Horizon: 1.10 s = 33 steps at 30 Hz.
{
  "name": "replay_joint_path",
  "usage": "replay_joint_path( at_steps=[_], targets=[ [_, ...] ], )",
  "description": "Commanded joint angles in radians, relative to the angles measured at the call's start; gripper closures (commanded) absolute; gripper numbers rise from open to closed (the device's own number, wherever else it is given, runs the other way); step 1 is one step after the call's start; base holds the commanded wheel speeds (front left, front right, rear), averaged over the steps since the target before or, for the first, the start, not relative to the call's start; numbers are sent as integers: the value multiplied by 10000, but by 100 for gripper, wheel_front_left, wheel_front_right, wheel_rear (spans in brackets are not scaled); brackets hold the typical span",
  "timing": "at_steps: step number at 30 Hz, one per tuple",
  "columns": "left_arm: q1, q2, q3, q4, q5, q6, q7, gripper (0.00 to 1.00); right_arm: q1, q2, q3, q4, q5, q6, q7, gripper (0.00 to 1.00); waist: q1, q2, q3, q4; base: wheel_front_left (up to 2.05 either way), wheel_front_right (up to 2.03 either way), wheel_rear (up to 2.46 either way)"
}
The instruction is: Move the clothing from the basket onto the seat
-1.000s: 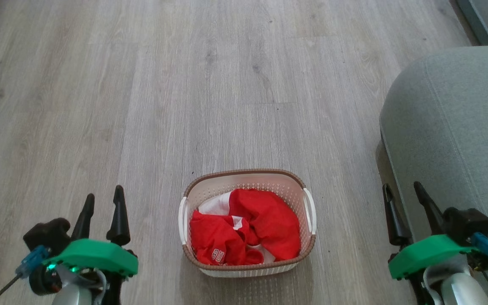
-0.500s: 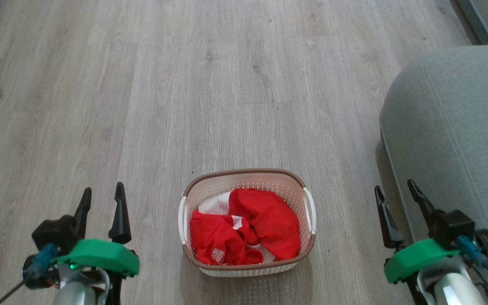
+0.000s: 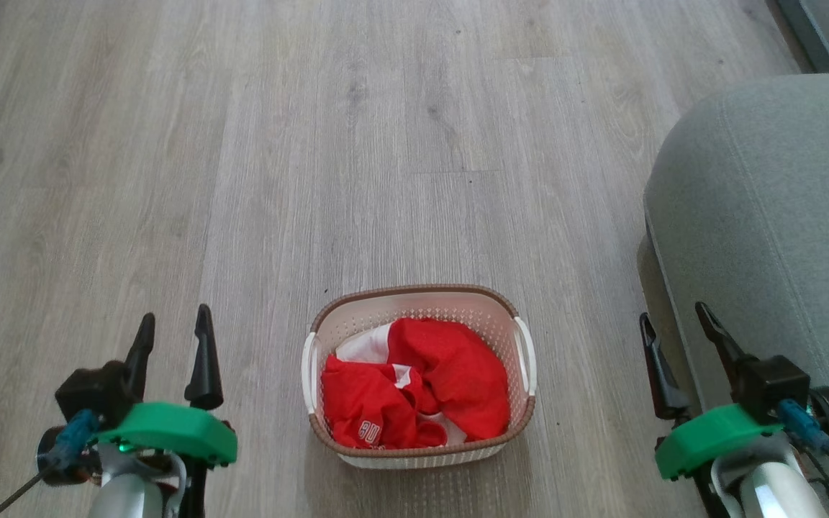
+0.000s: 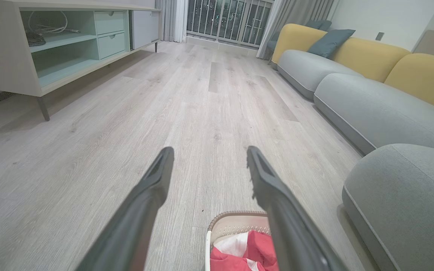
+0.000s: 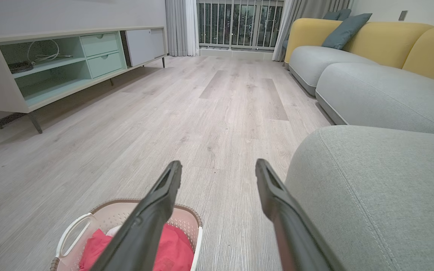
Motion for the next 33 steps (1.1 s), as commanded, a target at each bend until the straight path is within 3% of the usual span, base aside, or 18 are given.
replay_joint_path(
  at_steps=[1,10,14,24,33],
  targets=[
    [-499,133,353,-328,40,41,-126,0,-467,-139,177,-361,51,-2,-107,0,0,0,-11,-9,0,0,0],
    [-545,133,332,-360,-6,39,-126,0,-521,-147,175,-401,84,-2,-107,0,0,0,166,-79,0,0,0],
    [-770,133,250,-401,-192,62,-126,0,-715,-128,-90,-595,87,-2,-107,0,0,0,756,-101,0,0,0],
    [-3270,133,-1199,-120,83,171,-126,0,-2890,-6,-554,-1570,236,-2,-107,0,0,0,4486,-394,0,0,0],
    [-6604,133,-2950,2959,1818,371,-105,0,-4699,223,-605,-2110,395,-2,-107,0,0,0,7172,-1079,0,0,0]
  ],
)
